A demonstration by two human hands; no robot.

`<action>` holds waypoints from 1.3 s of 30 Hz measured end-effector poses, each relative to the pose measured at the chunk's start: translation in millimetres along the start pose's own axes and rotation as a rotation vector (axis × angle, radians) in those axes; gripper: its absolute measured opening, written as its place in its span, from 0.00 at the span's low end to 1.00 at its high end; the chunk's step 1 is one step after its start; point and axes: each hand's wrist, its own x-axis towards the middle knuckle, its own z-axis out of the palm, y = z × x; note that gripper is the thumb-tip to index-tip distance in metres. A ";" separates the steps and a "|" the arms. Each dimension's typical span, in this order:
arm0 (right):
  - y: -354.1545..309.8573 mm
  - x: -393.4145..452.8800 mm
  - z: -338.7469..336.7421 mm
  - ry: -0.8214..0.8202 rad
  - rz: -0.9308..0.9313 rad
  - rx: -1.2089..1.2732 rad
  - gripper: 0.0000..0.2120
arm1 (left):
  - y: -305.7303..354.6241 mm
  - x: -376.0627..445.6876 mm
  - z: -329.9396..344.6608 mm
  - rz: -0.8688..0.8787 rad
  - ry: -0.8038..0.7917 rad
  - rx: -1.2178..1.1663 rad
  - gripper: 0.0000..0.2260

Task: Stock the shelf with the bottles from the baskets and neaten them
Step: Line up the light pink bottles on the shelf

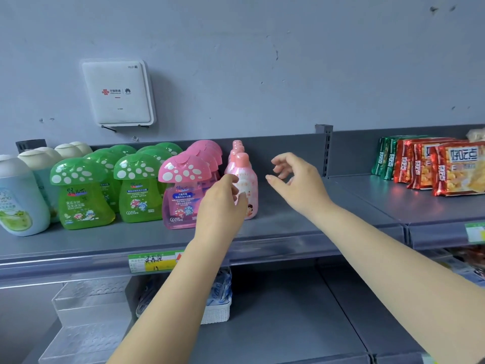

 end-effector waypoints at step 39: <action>248.8 -517.9 -197.0 -0.530 1.294 -0.770 0.10 | 127.1 -393.2 447.4 0.964 -1.530 0.204 0.08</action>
